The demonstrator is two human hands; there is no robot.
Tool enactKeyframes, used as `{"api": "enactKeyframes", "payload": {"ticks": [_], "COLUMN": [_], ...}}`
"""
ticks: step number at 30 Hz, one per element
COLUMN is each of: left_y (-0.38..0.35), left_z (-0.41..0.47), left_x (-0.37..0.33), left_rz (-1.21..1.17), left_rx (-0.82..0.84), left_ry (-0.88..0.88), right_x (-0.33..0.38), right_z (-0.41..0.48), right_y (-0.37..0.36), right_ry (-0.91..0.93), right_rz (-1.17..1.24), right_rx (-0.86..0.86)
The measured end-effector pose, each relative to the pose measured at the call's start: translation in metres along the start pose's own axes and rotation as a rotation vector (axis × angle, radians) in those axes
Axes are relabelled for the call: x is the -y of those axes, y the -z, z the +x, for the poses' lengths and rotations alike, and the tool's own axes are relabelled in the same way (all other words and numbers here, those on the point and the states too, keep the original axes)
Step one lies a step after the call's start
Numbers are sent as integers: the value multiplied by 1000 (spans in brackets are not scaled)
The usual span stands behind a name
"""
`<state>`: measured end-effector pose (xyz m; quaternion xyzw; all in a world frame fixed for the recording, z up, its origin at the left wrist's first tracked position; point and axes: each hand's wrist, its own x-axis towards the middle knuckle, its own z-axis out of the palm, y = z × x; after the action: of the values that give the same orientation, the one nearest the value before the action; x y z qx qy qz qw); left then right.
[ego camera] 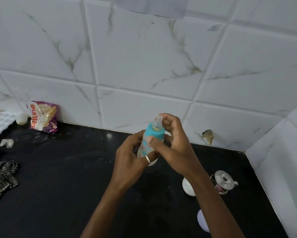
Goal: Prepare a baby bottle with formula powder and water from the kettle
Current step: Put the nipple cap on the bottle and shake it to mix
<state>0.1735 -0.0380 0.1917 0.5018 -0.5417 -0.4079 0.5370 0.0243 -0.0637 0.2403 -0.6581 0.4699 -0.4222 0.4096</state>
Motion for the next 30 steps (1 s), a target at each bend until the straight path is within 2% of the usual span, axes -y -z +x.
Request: {"api": "enactKeyframes", "payload": {"ticks": [3,7,12,17,22,27,30], "left_y": [0,0,0,0,-1,-3,-3], "left_z": [-1,0,0,0,0,-1,-1], "left_x": [-2,1,-2,0,-2,1,0], "left_rz": [-13,10,-4,6,-1,41,9], "left_rx": [-15,-4,-22,-6,-18,9,14], "left_ry": [0,15,5,-3,-12,-21,-24], "right_x": [1,1,2,1,0,0,0], "right_z": [0,0,-1,-1,-3,-1,-1], "right_y": [1,-3,0,-4,-2,-10,-5], "right_ry": [-28,0,-28,-5,-14,10,-12], "right_rz": [65,-35,81,-14,55,-7,74], "right_rx": [-2,-73,9,-75,-4,-96,-44]}}
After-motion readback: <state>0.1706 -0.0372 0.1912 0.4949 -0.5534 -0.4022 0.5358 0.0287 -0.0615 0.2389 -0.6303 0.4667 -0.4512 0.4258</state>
